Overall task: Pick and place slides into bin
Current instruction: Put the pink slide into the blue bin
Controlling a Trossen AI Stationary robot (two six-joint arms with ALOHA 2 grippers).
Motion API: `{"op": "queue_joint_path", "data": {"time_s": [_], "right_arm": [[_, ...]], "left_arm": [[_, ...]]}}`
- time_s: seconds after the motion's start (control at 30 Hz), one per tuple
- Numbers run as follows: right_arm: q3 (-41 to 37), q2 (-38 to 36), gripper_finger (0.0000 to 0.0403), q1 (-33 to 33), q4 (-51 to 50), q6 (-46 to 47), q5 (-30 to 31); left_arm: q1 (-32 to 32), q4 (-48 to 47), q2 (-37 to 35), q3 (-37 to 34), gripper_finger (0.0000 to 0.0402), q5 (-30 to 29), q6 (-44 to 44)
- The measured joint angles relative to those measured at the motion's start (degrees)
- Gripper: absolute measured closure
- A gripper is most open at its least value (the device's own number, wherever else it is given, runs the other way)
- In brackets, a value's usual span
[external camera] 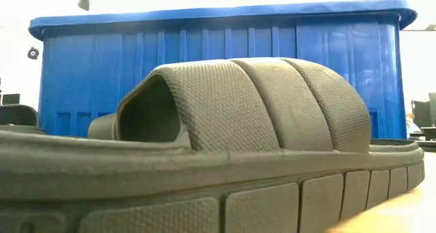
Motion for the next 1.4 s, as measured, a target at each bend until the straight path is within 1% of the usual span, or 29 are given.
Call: {"op": "queue_joint_path", "data": {"time_s": [0.33,0.43,0.6,0.67,0.77,0.97,1.13,1.4], "right_arm": [[0.0,0.0,0.0394,-13.04,0.19,-5.8,-0.56],[0.0,0.0,0.0394,-17.28,0.39,-6.14,-0.98],[0.0,0.09,0.0394,-25.56,0.48,-6.24,-7.93],[0.0,0.51,0.0394,-29.05,0.63,-7.66,-10.39],[0.0,1.9,0.0394,-33.89,0.78,-12.27,-12.54],[1.96,6.78,0.0394,-43.66,-0.25,-21.75,-17.43],[5.22,12.8,0.0394,-50.26,-2.63,-31.2,-18.71],[9.0,23.85,0.0394,-56.57,-8.98,-46.32,-18.7]], "left_arm": [[0.0,0.0,0.0,-0.02,0.0222,0.0,0.02],[-0.02,-0.1,-0.04,0.0,0.0222,0.0,0.27],[-0.04,-0.05,-0.14,-0.01,0.0222,-0.02,5.52],[-0.04,-0.08,-0.4,-0.02,0.0222,-0.02,7.99],[-0.04,0.13,-0.83,-0.02,0.0222,-0.04,10.16],[-0.02,1.63,-2.41,-0.02,0.0222,-0.02,10.15],[-0.02,3.04,-3.78,0.0,0.0222,-0.04,10.14],[0.0,0.48,-12.07,-0.02,0.0222,-0.02,11.18]]}}
